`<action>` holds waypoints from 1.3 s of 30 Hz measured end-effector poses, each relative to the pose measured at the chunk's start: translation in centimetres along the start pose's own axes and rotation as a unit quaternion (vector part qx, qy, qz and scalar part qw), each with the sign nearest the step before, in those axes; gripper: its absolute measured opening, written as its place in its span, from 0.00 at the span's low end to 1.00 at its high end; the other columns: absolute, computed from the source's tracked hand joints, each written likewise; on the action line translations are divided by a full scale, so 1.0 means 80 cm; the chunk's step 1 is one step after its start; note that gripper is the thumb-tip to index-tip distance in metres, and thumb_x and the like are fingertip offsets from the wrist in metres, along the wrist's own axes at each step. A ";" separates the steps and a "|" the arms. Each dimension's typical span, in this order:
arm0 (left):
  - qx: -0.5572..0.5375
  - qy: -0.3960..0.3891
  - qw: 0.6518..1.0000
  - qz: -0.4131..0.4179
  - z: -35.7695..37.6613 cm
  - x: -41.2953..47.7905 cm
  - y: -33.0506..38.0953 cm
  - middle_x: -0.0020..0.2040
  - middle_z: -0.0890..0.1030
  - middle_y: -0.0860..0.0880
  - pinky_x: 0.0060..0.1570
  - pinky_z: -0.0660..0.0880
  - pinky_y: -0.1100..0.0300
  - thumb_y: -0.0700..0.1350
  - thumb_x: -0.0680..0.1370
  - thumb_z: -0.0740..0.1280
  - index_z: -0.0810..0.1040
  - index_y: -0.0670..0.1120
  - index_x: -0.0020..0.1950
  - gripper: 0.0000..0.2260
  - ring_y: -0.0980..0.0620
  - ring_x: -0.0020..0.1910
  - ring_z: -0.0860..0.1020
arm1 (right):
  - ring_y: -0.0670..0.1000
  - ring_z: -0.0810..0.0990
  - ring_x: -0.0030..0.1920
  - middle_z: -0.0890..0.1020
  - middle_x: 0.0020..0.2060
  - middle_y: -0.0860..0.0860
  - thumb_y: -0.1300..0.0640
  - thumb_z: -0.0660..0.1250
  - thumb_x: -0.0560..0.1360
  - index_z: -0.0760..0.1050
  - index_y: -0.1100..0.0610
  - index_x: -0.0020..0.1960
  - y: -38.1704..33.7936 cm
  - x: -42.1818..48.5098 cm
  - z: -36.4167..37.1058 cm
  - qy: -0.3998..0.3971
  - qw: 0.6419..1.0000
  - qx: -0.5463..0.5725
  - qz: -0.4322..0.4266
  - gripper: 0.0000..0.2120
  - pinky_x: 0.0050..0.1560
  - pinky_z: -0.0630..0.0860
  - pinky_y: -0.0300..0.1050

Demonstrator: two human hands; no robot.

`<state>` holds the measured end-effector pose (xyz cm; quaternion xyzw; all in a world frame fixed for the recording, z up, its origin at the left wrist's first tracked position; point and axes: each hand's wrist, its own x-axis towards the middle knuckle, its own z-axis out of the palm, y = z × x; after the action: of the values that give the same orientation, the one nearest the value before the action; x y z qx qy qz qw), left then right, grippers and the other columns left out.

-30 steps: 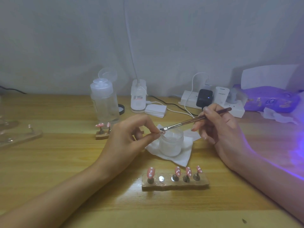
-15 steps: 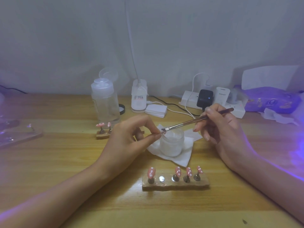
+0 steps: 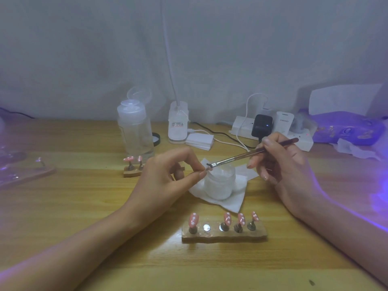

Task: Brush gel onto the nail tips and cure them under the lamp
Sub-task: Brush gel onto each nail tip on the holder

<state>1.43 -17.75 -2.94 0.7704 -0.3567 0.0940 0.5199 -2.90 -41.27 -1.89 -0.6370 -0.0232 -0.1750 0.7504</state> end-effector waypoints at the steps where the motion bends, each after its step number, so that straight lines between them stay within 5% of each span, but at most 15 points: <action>1: -0.001 0.000 1.000 -0.002 0.000 0.000 0.000 0.34 0.78 0.62 0.32 0.67 0.68 0.48 0.73 0.73 0.81 0.48 0.42 0.05 0.58 0.27 0.70 | 0.47 0.68 0.22 0.82 0.29 0.55 0.52 0.62 0.78 0.69 0.53 0.40 0.001 0.000 0.000 0.005 1.000 -0.006 0.005 0.10 0.23 0.58 0.38; 30: -0.007 -0.006 1.000 -0.006 0.001 0.001 0.000 0.36 0.80 0.61 0.32 0.68 0.69 0.43 0.75 0.74 0.81 0.48 0.42 0.04 0.59 0.27 0.70 | 0.47 0.67 0.21 0.82 0.29 0.56 0.56 0.61 0.81 0.72 0.49 0.36 0.003 0.002 -0.004 0.027 1.000 0.006 -0.011 0.14 0.25 0.54 0.42; 39: -0.003 -0.002 1.000 0.002 0.001 0.001 0.000 0.34 0.78 0.62 0.30 0.69 0.68 0.44 0.75 0.74 0.80 0.48 0.41 0.05 0.58 0.26 0.70 | 0.47 0.66 0.20 0.79 0.26 0.54 0.59 0.58 0.83 0.73 0.50 0.36 0.001 0.000 -0.001 0.033 0.999 -0.005 -0.022 0.17 0.22 0.59 0.36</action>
<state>1.46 -17.83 -2.93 0.7685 -0.3593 0.0924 0.5213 -2.90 -41.31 -2.02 -0.6341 -0.0111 -0.2124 0.7434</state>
